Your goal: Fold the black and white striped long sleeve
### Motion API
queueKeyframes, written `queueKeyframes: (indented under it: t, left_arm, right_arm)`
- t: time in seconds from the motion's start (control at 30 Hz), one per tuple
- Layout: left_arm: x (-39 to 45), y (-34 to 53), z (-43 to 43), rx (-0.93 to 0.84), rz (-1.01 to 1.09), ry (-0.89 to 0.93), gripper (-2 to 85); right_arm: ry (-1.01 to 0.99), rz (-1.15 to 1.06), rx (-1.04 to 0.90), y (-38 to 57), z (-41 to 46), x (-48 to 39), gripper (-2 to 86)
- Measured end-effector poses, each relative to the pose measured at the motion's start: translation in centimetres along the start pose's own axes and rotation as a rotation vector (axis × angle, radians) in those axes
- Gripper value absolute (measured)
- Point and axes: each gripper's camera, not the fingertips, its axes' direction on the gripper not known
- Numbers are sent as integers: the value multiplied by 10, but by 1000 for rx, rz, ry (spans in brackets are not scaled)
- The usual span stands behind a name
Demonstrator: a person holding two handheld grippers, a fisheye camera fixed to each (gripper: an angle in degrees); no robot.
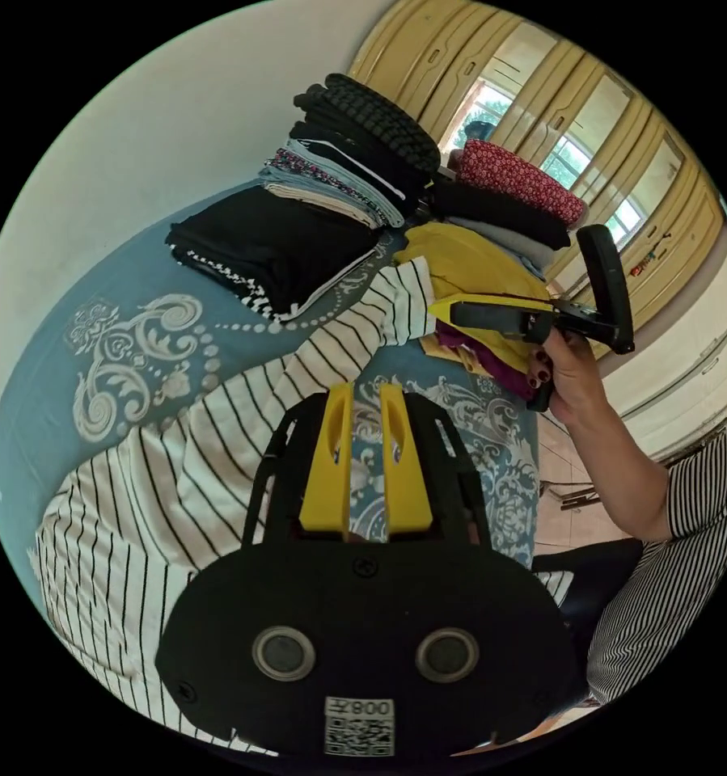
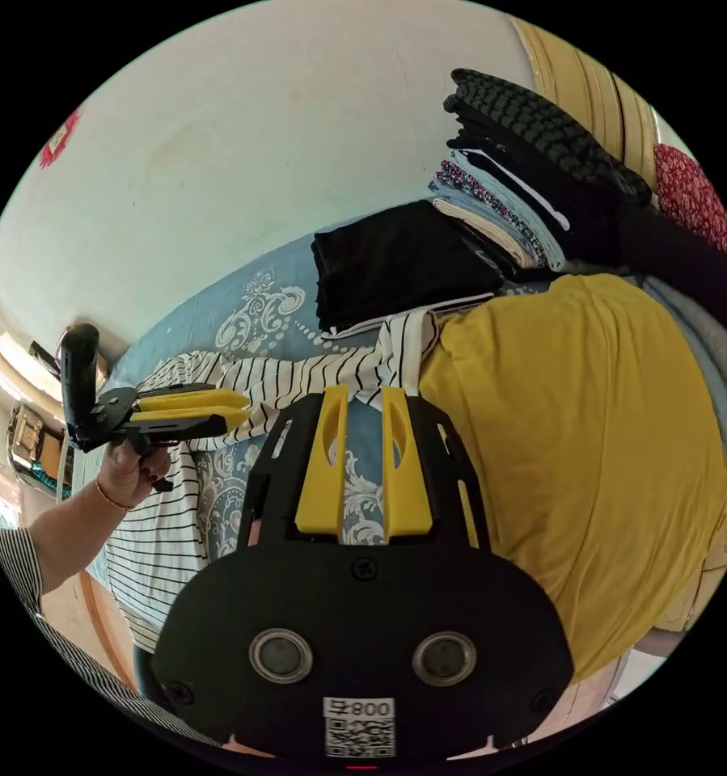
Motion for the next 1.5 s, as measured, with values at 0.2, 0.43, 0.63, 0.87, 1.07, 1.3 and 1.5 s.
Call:
queueKeyframes:
  t: [0.2,0.43,0.63,0.87,1.07,1.3,1.5]
  left_arm:
    - [3,-36,22,50,1,73,60]
    - [-12,-26,39,52,-100,113,51]
    - [-28,6,35,165,-225,306,69]
    - [-47,75,72,234,-519,645,92]
    - [-64,121,111,357,-704,897,96]
    - [-70,128,131,295,-725,865,92]
    - [-84,149,126,258,-742,787,28]
  right_arm:
    - [194,-142,75,-10,-36,-19,77]
    - [190,-171,-111,-1,-3,-29,20]
    - [-103,-387,51,56,-48,-93,5]
    - [-118,-646,-43,152,-43,-178,1]
    - [-132,-742,-158,185,-35,-199,-2]
    - [-217,-754,-174,199,-32,-231,0]
    - [-241,-818,-176,208,-29,-268,5]
